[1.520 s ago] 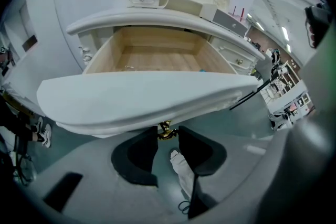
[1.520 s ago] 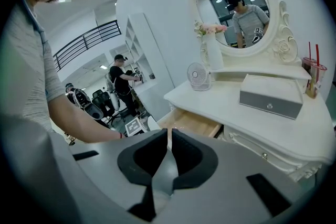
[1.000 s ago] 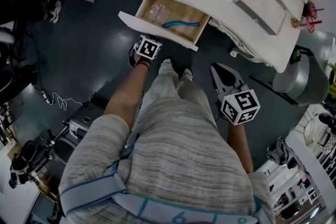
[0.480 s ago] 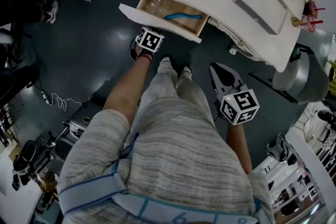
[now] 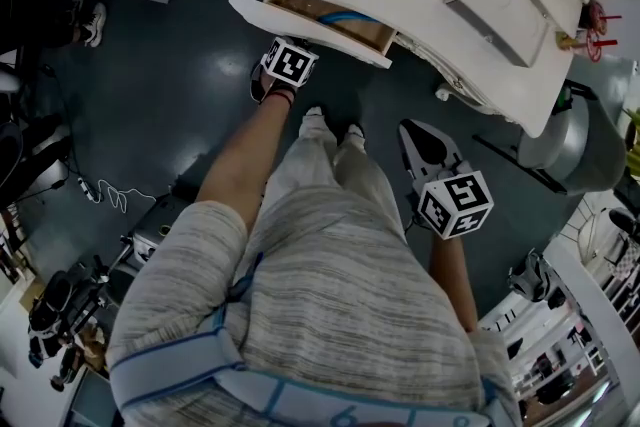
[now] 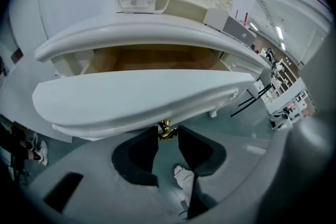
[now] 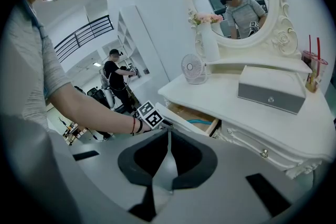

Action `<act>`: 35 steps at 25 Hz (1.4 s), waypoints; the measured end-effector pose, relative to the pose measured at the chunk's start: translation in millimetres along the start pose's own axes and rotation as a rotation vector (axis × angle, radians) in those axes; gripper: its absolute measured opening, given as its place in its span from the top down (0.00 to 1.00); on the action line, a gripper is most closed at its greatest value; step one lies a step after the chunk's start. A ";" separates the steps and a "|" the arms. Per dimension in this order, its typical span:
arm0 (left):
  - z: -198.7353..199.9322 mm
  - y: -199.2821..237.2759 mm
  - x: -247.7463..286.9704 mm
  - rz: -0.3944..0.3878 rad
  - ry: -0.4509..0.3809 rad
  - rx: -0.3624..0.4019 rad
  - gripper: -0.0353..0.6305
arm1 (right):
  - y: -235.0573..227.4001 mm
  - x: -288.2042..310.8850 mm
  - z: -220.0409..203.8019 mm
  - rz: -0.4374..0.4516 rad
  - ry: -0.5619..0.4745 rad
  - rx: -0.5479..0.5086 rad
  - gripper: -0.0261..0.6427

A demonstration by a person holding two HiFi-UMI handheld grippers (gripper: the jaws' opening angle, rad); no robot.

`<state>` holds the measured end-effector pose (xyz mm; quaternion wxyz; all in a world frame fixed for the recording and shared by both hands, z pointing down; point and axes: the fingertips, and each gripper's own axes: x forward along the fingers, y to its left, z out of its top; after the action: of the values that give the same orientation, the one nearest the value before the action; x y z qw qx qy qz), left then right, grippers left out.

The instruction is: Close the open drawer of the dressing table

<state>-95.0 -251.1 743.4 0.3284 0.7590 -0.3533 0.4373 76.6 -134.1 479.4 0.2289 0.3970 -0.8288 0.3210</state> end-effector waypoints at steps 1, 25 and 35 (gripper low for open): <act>3.0 1.0 0.8 -0.001 -0.003 0.003 0.75 | 0.4 1.0 0.0 -0.001 0.001 0.003 0.94; 84.7 17.5 31.4 -0.016 -0.076 0.007 0.75 | -18.9 11.1 -5.1 -0.044 0.013 0.061 0.94; 100.5 22.8 36.3 -0.014 -0.091 0.012 0.75 | -23.2 12.7 -5.7 -0.051 0.015 0.073 0.94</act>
<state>-57.0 -353.4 739.8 0.3102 0.7825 -0.3602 0.4021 88.7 -147.7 499.5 0.2287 0.4234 -0.8045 0.3481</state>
